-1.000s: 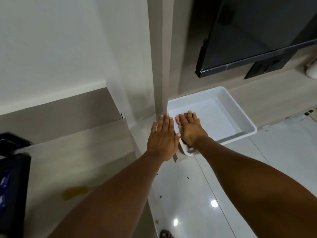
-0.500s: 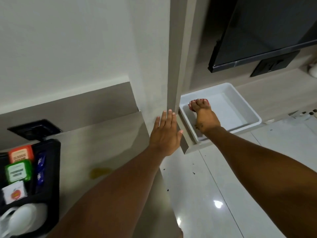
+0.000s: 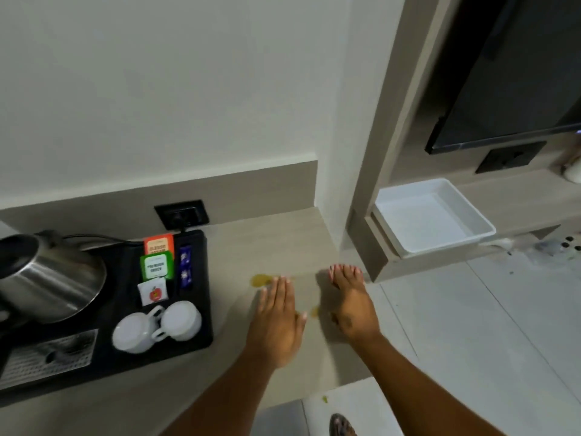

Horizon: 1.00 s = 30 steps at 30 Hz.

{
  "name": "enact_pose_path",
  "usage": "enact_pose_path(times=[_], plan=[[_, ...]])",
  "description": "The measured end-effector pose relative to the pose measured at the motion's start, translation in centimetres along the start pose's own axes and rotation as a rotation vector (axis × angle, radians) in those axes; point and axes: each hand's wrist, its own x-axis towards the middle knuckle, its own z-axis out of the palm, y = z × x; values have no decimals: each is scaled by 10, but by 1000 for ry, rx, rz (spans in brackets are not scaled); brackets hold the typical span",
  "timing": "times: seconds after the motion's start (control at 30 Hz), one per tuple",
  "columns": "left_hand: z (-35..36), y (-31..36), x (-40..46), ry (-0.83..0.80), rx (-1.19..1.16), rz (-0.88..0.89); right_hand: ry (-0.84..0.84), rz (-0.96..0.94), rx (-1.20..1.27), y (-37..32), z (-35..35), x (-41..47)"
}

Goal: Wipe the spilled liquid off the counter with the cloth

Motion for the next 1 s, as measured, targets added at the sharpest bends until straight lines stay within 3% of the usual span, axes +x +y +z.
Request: enact_pose_path(times=[0.17, 0.27, 0.5, 0.73, 0.87, 1.0], plan=[[34, -65, -95, -118, -7, -96, -50, 92, 49, -8, 44, -49], [38, -91, -121, -128, 36, -67, -52, 105, -2, -9, 62, -58], [40, -104, -113, -170, 49, 10, 24, 36, -145, 1, 82, -61], [51, -108, -113, -153, 13, 19, -75, -9, -291, -9, 73, 46], [51, -108, -112, -136, 0, 13, -175, -197, -320, 11, 73, 22], [53, -109, -113, -86, -33, 32, -171, -168, -310, 25, 59, 47]])
